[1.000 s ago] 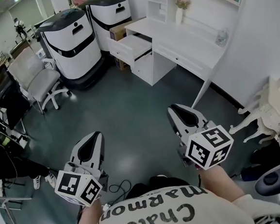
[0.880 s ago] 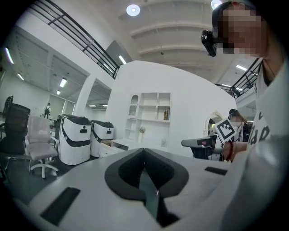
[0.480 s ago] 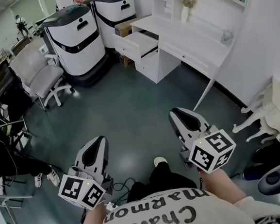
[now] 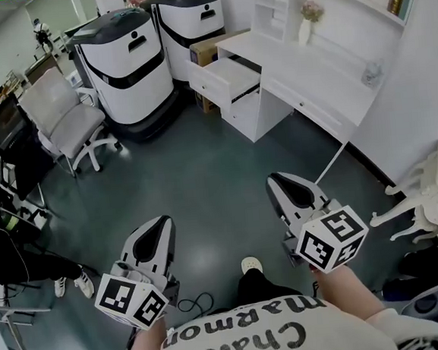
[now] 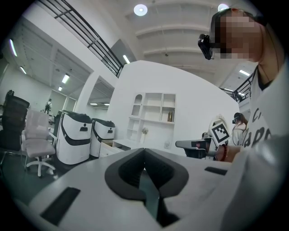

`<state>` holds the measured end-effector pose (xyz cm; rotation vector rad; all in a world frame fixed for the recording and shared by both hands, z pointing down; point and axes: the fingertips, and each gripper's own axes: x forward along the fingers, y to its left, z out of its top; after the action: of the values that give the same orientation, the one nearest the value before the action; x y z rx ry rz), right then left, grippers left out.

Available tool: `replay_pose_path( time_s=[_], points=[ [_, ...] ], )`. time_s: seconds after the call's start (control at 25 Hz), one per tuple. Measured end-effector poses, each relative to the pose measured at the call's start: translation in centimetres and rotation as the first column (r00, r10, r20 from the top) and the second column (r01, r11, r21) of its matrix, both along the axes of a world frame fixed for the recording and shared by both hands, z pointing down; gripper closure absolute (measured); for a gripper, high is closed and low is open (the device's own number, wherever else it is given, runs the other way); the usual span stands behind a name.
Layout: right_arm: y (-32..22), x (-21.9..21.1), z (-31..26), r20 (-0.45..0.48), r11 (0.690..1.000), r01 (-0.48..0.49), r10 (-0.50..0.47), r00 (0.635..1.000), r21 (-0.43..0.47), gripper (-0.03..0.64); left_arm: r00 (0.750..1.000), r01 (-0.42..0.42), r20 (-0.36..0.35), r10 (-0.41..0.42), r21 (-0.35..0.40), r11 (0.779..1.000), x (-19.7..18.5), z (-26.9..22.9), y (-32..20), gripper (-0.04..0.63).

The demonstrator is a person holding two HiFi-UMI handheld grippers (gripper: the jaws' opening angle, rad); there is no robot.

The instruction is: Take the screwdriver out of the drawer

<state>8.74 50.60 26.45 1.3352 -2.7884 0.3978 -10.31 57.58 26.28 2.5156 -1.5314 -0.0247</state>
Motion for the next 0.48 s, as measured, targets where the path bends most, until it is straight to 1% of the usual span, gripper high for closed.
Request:
replay_pose_path(
  time_s=[0.24,0.48],
  points=[
    [-8.4,0.6,-1.4,-0.006,1.0,0.016,-0.016,1.0,0.024,0.572,1.0,0.023,-0.006,-0.023,0.024,0.999,0.6,-1.2,-7.9,0.572],
    [-15.5,2.6,-2.2,-0.01,0.999,0.027,-0.027,1.0,0.041,0.578,0.999,0.034,-0.015,-0.033,0.053,0.998,2.6,-2.2,-15.2,0.572]
  ],
)
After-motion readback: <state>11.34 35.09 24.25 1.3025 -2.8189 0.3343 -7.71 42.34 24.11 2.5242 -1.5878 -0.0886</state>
